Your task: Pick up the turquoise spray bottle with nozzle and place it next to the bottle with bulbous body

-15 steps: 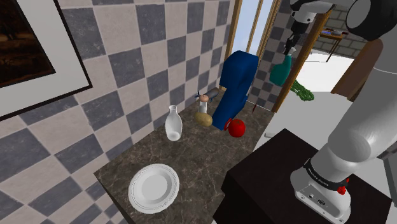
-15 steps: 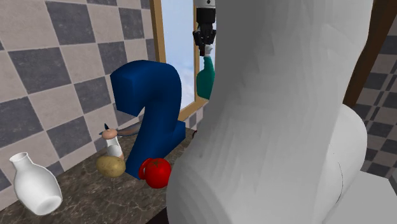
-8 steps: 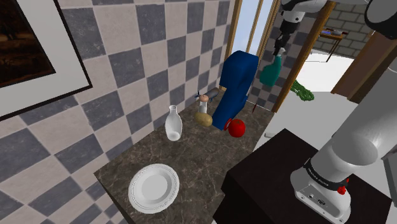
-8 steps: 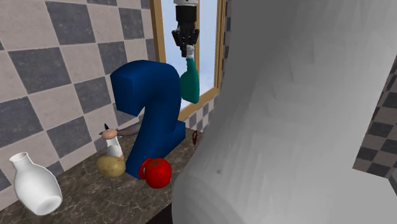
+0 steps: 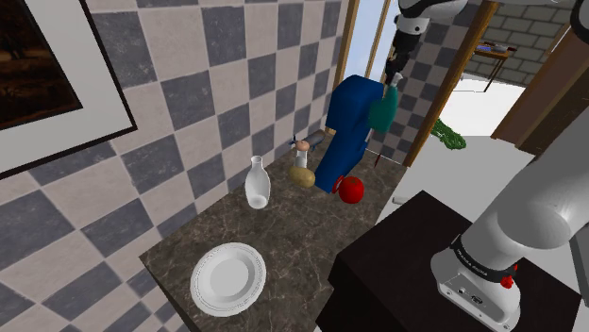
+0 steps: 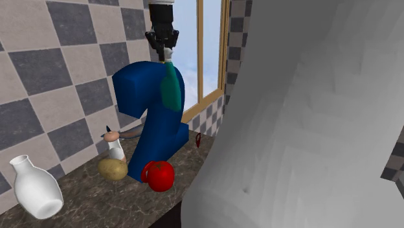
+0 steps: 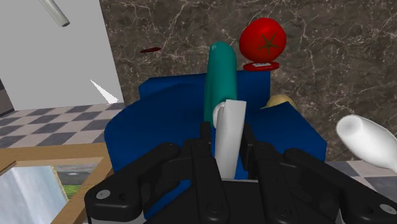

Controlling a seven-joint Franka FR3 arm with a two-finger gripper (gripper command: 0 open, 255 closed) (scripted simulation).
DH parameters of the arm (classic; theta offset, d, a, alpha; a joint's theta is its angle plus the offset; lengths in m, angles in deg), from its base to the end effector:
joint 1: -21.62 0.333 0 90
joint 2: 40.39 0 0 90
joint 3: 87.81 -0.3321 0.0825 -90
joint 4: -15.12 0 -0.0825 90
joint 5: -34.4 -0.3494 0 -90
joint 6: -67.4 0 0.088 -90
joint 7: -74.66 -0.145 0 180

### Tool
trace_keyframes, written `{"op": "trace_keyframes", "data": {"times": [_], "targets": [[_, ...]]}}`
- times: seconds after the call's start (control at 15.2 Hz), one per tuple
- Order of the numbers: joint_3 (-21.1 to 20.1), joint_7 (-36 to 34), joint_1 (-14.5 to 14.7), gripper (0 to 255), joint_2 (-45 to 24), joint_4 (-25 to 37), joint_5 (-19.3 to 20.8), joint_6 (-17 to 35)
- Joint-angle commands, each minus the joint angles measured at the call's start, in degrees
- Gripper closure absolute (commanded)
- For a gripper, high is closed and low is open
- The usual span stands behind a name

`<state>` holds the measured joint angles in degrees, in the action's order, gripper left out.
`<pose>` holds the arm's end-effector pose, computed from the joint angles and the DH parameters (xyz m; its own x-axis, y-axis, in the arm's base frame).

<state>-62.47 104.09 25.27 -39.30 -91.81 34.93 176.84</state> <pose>0.4935 -0.1989 0.5104 0.9890 0.1379 0.0527 0.1364 -0.9902 0.0306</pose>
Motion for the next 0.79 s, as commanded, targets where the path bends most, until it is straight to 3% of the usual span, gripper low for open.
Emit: {"op": "trace_keyframes", "data": {"times": [0.0, 0.73], "targets": [[-1.57, -3.34, 1.48, 255, 1.09, -1.27, 0.66, 0.26], [-9.39, -18.38, 8.55, 255, 0.66, -0.81, 1.18, -0.07]]}}
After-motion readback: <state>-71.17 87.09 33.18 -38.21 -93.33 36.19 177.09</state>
